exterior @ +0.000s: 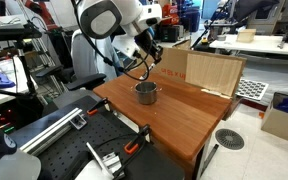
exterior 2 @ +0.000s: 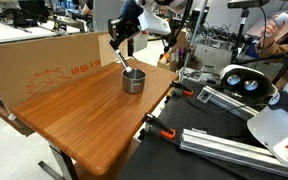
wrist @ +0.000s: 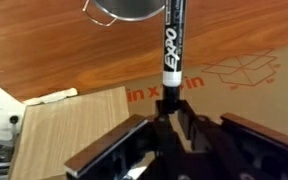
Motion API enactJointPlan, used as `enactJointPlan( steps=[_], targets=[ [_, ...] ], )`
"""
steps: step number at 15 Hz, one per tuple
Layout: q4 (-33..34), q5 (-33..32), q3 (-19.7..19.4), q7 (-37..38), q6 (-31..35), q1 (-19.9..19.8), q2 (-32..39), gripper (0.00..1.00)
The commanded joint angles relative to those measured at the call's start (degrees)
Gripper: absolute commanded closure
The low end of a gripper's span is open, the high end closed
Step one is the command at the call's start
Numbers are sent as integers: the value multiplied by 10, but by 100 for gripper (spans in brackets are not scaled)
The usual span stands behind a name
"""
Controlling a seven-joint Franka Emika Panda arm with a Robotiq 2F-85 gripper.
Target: Pick up the marker and put it in the bowl
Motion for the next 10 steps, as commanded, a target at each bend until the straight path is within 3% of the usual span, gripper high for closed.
enactJointPlan(
  steps=[1,6,8,9,10],
  targets=[
    [-14,-46,41,2,40,-66,29,95],
    [-35,-98,50,1,62,-121,64,95],
    [-42,-107,45,-1,65,-126,67,95],
    [-44,-105,39,-2,67,-121,66,56],
    [-45,-104,35,-3,65,-119,66,56]
  ],
)
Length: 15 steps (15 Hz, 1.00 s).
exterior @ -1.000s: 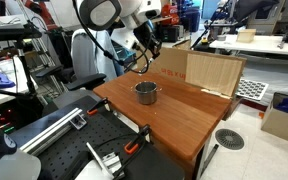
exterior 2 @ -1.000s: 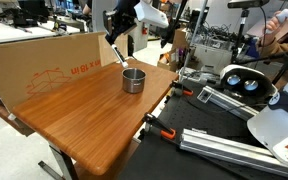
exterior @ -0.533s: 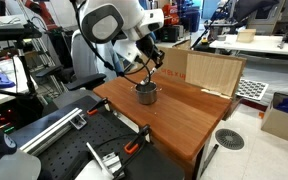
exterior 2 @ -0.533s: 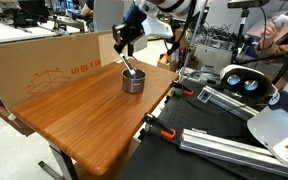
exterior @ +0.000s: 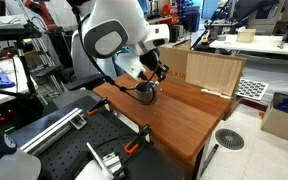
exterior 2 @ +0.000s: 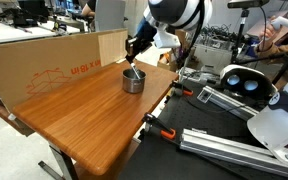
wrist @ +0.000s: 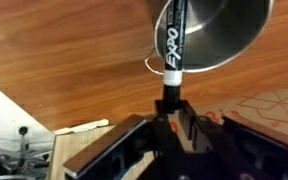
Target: Pick up the marker and put it in the bowl
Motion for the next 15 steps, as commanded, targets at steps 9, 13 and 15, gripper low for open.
enactJointPlan(
  steps=[9,13,15],
  targets=[
    [-8,-12,12,5,16,-24,2,0],
    [-4,6,15,28,-33,-22,-25,0],
    [3,2,38,55,-70,-38,-44,0]
  ],
)
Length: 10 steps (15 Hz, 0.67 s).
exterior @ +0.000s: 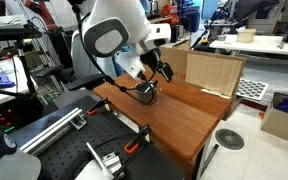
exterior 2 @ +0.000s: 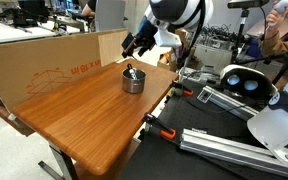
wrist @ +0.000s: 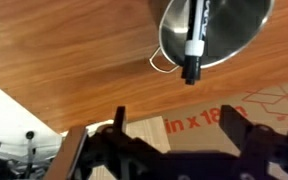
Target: Pick up the marker and put it in the bowl
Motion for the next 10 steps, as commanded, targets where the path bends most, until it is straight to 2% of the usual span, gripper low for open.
enactJointPlan(
  steps=[1,4,6,7,8,10],
  targets=[
    [9,4,43,43,-79,-33,-46,0],
    [29,12,67,62,-167,-51,-87,0],
    [34,0,45,52,-283,-51,-121,0],
    [36,2,47,55,-203,-39,-88,0],
    [36,2,45,54,-242,-44,-101,0],
    [35,2,44,54,-264,-48,-111,0]
  ],
)
